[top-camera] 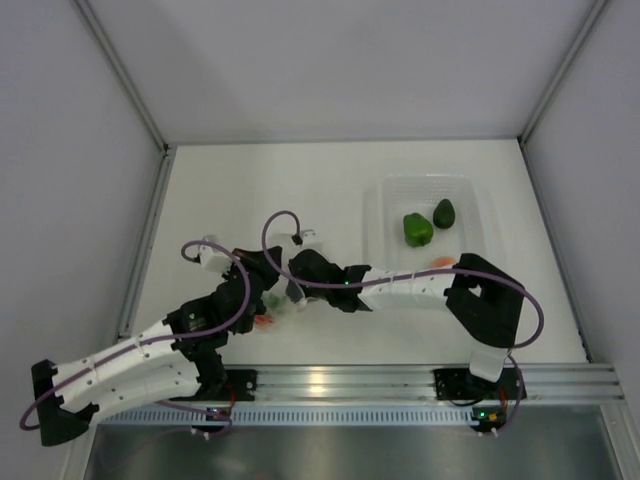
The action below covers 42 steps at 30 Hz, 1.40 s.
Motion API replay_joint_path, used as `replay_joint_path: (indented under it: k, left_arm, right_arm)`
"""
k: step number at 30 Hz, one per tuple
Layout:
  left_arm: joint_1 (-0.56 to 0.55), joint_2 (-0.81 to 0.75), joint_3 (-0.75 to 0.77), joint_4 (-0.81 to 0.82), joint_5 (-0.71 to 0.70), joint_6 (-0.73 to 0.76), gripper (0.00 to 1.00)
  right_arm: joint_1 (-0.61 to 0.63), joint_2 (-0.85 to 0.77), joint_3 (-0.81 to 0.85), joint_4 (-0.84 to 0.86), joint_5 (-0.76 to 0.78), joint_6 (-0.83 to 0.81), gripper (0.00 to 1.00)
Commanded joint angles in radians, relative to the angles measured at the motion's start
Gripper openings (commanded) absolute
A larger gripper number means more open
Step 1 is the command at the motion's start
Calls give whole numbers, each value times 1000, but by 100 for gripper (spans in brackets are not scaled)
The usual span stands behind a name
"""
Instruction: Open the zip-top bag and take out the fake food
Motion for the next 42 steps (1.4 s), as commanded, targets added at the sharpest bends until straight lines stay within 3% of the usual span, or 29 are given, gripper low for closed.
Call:
replay_joint_path:
  k: [1,9,13,18,23,33,40,42]
  left_arm:
    - [-4,-27,20,43,-4,22,0]
    - [-5,-41,122,43,61,153,0]
    - [-4,-22,159,41,101,236,0]
    - [-2,-27,135,33,110,271,0]
    - [-2,-18,34,12,113,227,0]
    - [-2,-16,-65,12,93,156,0]
    - [-2,-24,-60,13,88,168,0]
    - [-2,-19,-56,13,90,171,0]
  right_arm:
    - [14,39,41,-9,55,-48,16]
    - [-74,-2,54,-241,195,-175,15]
    - [-104,-52,90,-394,415,-234,14]
    - [-137,-106,110,-496,523,-266,13]
    - [-139,-137,71,-399,323,-291,17]
    - [-138,-19,68,-251,59,-208,24]
    - [-134,7,35,-223,68,-185,47]
    - [-131,20,28,-229,91,-182,49]
